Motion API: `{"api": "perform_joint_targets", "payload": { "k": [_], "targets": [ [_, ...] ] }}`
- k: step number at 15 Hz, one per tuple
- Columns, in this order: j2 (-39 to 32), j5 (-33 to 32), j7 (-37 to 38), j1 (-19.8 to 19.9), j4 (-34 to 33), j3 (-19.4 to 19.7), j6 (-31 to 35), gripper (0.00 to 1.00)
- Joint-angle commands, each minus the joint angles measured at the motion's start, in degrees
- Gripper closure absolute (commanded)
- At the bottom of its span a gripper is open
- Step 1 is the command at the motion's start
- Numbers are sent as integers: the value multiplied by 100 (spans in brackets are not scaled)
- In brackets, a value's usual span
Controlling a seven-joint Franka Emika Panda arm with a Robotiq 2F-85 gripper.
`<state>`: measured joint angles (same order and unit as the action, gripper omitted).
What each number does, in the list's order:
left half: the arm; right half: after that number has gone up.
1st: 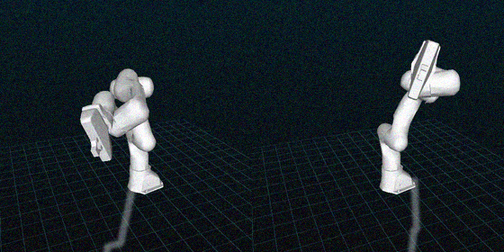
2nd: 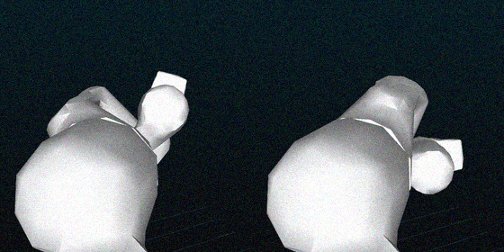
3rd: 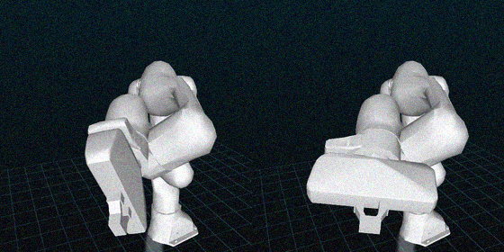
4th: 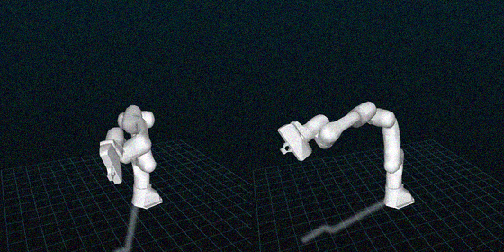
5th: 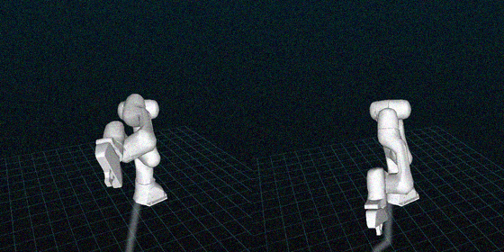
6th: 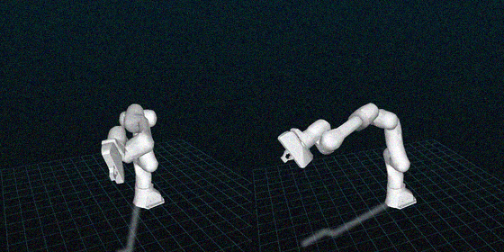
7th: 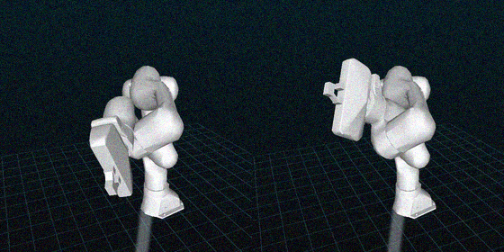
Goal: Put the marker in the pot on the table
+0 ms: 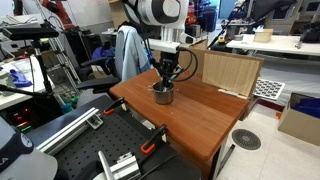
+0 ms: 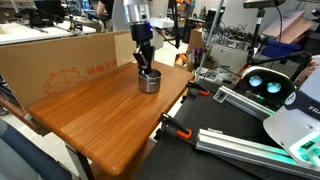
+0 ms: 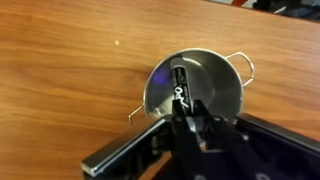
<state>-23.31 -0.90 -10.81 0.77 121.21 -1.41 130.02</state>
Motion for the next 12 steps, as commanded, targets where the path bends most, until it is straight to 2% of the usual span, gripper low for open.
{"api": "perform_joint_targets", "payload": {
  "k": [1, 12],
  "targets": [
    [-117, -182, 127, -62, -138, 30, -66, 96],
    [267, -63, 90, -16, 141, -34, 184, 96]
  ]
}}
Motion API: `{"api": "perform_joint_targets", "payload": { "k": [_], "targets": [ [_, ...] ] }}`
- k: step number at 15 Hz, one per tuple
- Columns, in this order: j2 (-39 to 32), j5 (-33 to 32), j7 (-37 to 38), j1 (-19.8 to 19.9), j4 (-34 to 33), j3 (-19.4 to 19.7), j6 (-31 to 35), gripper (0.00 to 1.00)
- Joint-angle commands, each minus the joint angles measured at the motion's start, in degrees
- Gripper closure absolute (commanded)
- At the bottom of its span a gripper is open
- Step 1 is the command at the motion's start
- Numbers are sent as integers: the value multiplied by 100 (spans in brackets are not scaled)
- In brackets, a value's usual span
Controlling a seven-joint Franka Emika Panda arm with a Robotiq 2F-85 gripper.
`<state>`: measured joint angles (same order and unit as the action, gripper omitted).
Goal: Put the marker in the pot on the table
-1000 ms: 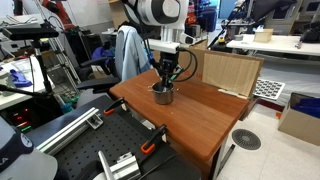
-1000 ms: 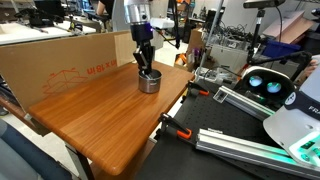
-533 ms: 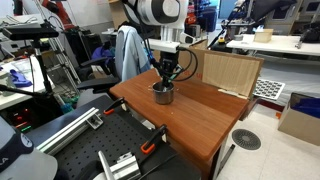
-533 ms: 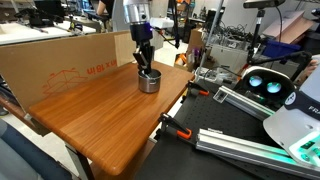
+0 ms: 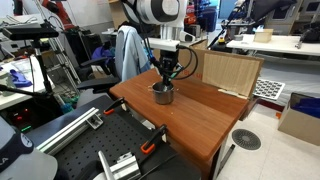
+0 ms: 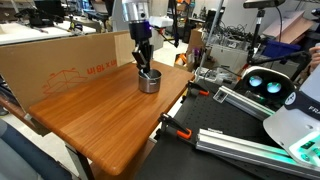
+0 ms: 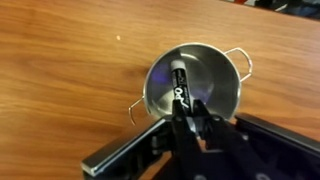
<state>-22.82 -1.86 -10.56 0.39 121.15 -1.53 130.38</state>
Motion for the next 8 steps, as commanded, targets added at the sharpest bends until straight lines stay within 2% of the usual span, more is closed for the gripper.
{"api": "perform_joint_targets", "payload": {
  "k": [1, 5, 8],
  "targets": [
    [292, 78, 45, 43, 181, -31, 176, 96],
    [681, 225, 35, 69, 301, -58, 168, 96],
    [1146, 635, -49, 87, 508, -134, 391, 96]
  ]
}}
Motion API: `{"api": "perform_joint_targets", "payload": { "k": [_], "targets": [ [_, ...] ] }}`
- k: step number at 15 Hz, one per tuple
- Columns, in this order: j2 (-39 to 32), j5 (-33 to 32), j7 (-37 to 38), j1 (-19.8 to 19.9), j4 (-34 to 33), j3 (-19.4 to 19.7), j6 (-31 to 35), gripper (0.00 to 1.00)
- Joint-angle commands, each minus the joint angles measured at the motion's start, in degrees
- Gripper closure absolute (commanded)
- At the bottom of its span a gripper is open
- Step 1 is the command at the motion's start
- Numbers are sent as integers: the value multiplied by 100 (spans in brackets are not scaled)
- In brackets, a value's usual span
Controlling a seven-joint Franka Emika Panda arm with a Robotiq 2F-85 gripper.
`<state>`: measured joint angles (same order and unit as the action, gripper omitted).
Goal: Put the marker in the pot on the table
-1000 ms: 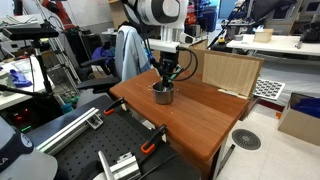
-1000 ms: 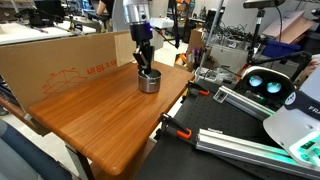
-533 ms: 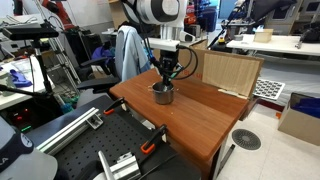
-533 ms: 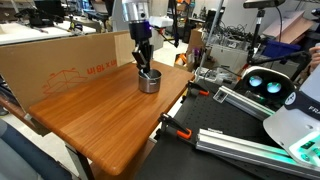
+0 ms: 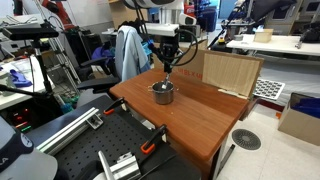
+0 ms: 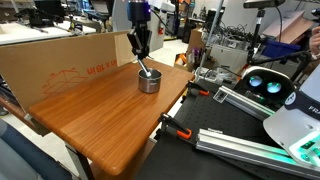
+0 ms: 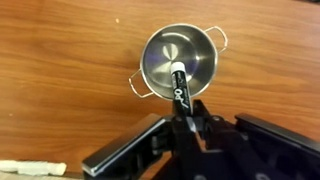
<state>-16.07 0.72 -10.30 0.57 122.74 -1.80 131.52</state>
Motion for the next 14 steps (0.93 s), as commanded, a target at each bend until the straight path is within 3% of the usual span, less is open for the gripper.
{"api": "perform_joint_targets", "payload": {
  "k": [1, 6, 11, 14],
  "targets": [
    [661, 559, -134, 67, 419, -141, 296, 96],
    [1318, 1435, -410, -59, 526, -232, -15, 96],
    [801, 1095, 226, -257, 129, -246, -1150, 96],
    [349, 1011, 489, -315, -75, -249, -1357, 96]
  ]
}}
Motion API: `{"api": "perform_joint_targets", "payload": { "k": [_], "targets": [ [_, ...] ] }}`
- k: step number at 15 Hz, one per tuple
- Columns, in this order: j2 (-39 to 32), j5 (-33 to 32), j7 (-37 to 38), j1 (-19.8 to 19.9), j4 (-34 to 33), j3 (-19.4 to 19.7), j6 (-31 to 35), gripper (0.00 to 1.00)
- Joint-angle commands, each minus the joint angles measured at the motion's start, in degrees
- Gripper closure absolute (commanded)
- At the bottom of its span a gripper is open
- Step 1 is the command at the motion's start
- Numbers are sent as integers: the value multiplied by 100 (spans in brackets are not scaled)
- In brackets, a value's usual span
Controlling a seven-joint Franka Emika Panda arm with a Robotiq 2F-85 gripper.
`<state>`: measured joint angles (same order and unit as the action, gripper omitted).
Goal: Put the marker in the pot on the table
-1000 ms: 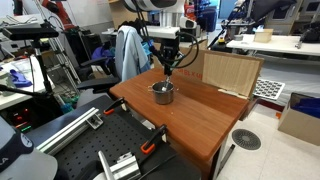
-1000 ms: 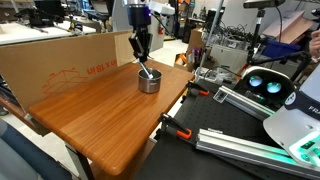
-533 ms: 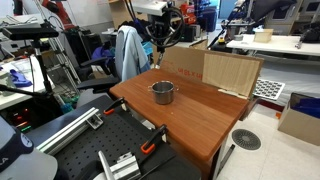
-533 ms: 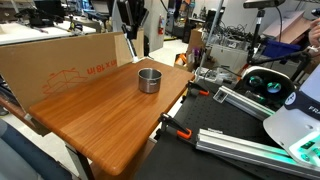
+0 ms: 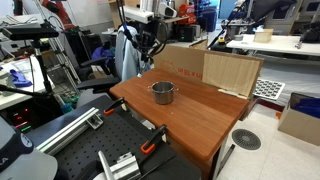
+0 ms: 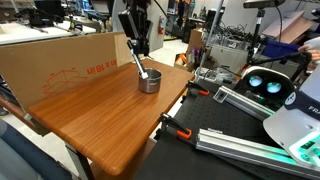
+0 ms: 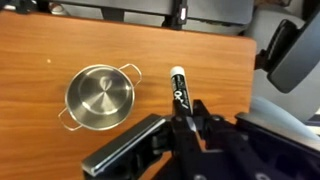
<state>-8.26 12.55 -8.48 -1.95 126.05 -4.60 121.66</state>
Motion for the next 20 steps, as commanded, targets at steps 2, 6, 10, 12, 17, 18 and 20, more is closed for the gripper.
{"api": "perform_joint_targets", "payload": {
  "k": [2, 6, 10, 12, 17, 18, 20],
  "targets": [
    [-769, -233, 423, -108, -564, 26, -290, 96],
    [-1462, -593, 869, -271, -982, 57, -325, 96],
    [-2103, -1008, 1352, -478, -1388, 114, -378, 96],
    [-2365, -1170, 1546, -568, -1572, 135, -406, 96],
    [-2727, -1294, 1719, -665, -1902, 161, -406, 96],
    [-2763, -1293, 1725, -673, -1957, 170, -418, 96],
    [-2806, -1297, 1723, -684, -2029, 182, -417, 96]
  ]
}}
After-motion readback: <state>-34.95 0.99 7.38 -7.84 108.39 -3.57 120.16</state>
